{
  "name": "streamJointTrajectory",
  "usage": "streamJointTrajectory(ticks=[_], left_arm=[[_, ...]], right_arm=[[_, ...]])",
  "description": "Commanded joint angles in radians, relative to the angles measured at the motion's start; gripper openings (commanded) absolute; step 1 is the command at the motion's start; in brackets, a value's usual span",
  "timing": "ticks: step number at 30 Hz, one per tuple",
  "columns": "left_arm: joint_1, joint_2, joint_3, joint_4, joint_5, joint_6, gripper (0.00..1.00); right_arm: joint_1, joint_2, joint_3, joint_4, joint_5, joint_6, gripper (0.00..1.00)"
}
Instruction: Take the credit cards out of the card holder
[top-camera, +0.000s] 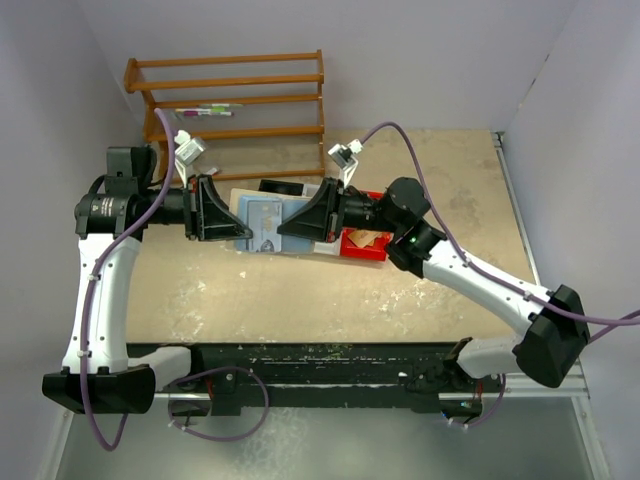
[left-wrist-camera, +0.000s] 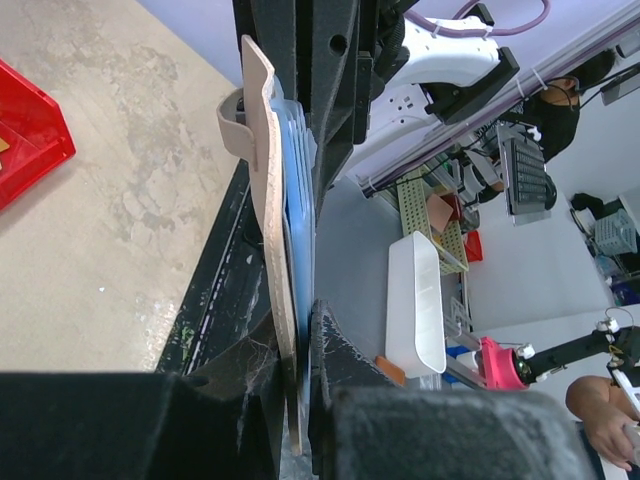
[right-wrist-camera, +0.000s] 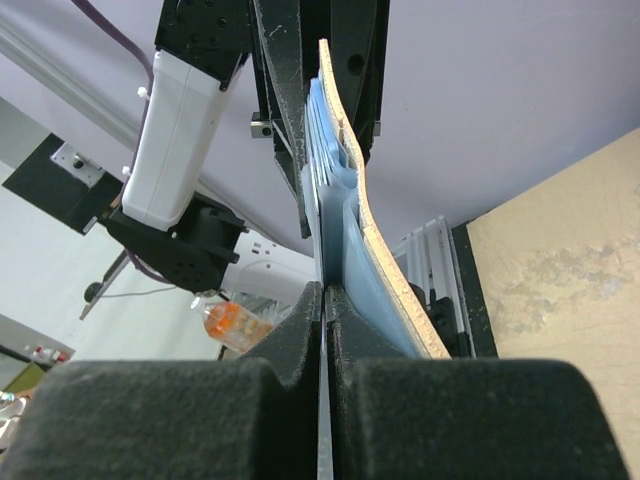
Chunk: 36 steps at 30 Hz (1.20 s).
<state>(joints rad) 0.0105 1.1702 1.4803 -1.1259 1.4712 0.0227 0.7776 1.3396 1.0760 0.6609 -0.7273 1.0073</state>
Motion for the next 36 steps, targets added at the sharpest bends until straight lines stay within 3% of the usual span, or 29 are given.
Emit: streamJointTrajectory(ticks=[1,10,19,23,27,33,36], left_arm=[[-0.003,-0.007,0.010,0.006,0.068,0.025,0.13],[-0.002,-0.016,0.003,0.011,0.083,0.021,0.02],[-0.002,-0.009,0.002,0.042,0.066,-0.006,0.00],[-0.003,-0.010,-0.007,0.068,-0.021,-0.029,0.00],[-0.003,-0.011,-0.018,0.094,-0.081,-0.057,0.00],[-0.003,-0.008,-0.015,0.103,-0.123,-0.067,0.00],[-0.002,-0.008,-0.014,0.104,-0.127,-0.068,0.00]], right_arm=[[-0.011,-0.032,-0.015,0.078,-0.016,0.007,0.00],[-0.038,-0.075,-0.118,0.118,-0.003,0.026,0.00],[-0.061,-0.088,-0.133,0.130,-0.008,0.040,0.00],[-0.061,-0.054,-0.104,0.193,0.000,0.062,0.01],[-0.059,-0.015,-0.097,0.253,0.006,0.114,0.14],[-0.054,0.025,-0.116,0.352,0.002,0.180,0.23],[-0.054,0.026,-0.124,0.367,0.006,0.190,0.11]])
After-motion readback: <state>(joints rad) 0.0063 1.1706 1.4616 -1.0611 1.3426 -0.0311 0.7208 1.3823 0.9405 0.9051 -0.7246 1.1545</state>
